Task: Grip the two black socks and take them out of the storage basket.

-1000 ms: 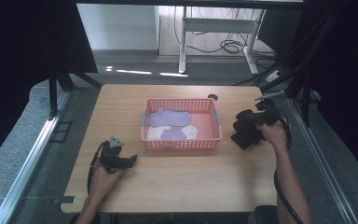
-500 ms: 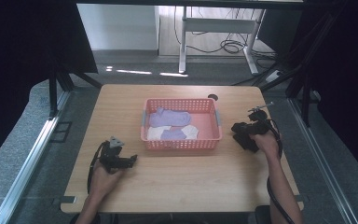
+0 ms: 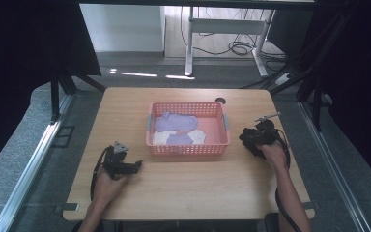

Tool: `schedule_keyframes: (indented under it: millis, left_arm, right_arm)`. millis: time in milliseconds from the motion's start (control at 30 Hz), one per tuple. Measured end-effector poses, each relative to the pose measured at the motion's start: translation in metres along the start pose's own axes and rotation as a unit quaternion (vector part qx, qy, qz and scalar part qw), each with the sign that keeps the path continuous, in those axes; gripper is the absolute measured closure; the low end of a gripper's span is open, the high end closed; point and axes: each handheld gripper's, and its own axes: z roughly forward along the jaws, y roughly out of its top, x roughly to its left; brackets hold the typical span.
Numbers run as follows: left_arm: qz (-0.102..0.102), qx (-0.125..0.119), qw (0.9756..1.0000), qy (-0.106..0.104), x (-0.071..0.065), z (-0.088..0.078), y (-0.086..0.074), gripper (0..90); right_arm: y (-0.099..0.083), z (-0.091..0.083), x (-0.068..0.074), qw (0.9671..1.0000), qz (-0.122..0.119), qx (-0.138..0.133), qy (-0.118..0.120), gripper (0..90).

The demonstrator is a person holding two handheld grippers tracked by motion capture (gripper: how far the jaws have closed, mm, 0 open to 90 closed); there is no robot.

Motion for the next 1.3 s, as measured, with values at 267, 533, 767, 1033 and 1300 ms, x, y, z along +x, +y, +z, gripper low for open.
schedule_keyframes:
  millis: [267,533,767,1033,1300]
  left_arm:
    - [0.0,0.0,1.0,0.0,0.0,0.0,0.0,12.2]
    - [-0.001,0.0,1.0,0.0,0.0,0.0,0.0,12.2]
    - [-0.001,-0.001,1.0,0.0,0.0,0.0,0.0,12.2]
    - [-0.001,0.0,1.0,0.0,0.0,0.0,0.0,12.2]
    - [-0.001,0.0,1.0,0.0,0.0,0.0,0.0,12.2]
  right_arm:
    - [0.009,-0.009,0.005,1.0,0.002,-0.006,-0.003,40.1]
    - [0.016,-0.025,0.009,0.9997,-0.002,-0.024,-0.002,32.5]
    - [0.017,-0.034,0.013,0.9995,-0.01,-0.03,-0.001,27.4]
    - [0.015,-0.043,0.019,0.9993,-0.014,-0.033,0.008,20.4]
    - [0.009,-0.052,0.03,0.999,-0.027,-0.034,0.004,16.0]
